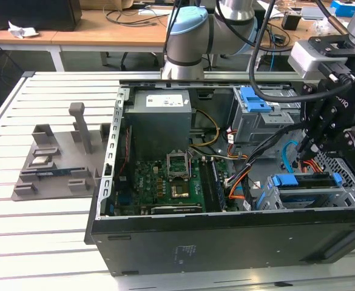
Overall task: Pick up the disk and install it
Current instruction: 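Insert the second disk wire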
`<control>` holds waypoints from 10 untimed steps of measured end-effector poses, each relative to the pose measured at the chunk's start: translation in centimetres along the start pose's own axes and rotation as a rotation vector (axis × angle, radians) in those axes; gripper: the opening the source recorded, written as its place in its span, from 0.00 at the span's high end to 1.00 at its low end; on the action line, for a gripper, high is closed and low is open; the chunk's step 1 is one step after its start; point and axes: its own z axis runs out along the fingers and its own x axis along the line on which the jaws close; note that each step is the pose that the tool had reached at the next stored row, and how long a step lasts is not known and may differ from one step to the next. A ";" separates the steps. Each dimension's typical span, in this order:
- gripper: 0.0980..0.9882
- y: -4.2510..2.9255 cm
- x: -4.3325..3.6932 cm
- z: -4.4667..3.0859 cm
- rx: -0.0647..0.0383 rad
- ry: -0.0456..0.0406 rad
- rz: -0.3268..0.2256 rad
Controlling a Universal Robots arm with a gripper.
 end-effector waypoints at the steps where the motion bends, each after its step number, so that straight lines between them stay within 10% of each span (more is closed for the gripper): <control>1: 0.93 0.00 0.00 0.01 0.000 -0.0001 0.000; 5: 0.93 0.07 1.82 0.08 0.000 0.0070 0.000; 10: 0.93 -0.42 2.11 0.66 -0.001 0.0141 0.001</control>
